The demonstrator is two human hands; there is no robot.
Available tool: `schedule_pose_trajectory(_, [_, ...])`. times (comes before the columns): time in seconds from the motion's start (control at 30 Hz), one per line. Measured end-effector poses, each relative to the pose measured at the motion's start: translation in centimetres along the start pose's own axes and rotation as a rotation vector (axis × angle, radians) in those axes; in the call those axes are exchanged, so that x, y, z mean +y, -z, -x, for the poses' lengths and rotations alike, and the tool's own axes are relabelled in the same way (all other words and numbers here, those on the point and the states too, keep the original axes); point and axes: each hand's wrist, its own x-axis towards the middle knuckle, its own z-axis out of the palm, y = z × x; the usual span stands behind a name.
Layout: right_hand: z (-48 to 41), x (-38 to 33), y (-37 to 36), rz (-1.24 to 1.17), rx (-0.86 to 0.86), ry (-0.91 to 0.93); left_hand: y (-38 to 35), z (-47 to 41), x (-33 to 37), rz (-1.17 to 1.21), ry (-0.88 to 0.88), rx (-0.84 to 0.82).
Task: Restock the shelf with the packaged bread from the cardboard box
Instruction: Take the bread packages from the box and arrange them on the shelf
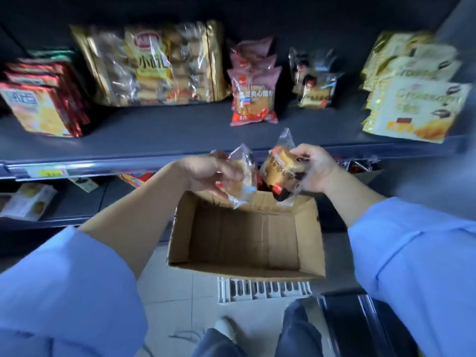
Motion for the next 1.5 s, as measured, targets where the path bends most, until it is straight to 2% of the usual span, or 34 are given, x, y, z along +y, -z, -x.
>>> schedule_pose_trajectory(0.13, [1.7,-3.9,-0.2,-0.174,-0.031,0.187,0.0,2.1,3.6,0.174,-0.185,-0.127])
schedule_pose_trajectory(0.4, [2.7,-8.5,-0.1,-0.086,-0.056,0.290,-1.9,2.5,7.1,0.550,-0.455,-0.131])
schedule_pose_trajectory(0.6, [2.5,-9.4,1.8,-0.087,-0.096,0.270,-3.6,0.3,8.4,0.567,-0.405,0.059])
schedule_pose_trajectory(0.73, [2.6,-9.8,3.6,-0.108,-0.022,0.234,-4.0,-1.1,8.6,0.535,-0.397,0.078])
schedule_pose_trajectory(0.9, [2.6,-10.3,6.0,-0.143,0.050,0.212,-4.6,-2.7,9.3,0.680,-0.427,0.152])
schedule_pose_trajectory(1.07, [2.4,-10.0,7.8,-0.069,0.032,0.129,-4.8,-4.3,9.5,0.574,-0.388,0.162])
schedule_pose_trajectory(1.23, [1.4,-10.1,9.1,-0.273,0.041,0.199,-5.7,-5.3,10.2,0.534,-0.329,0.233])
schedule_pose_trajectory(1.37, [0.4,-10.9,9.8,-0.190,0.126,0.262,-6.0,-6.2,10.5,0.479,-0.312,0.255])
schedule_pose_trajectory(1.5, [-0.5,-11.1,10.6,-0.210,0.184,0.269,-6.8,-6.8,11.3,0.540,-0.340,0.239])
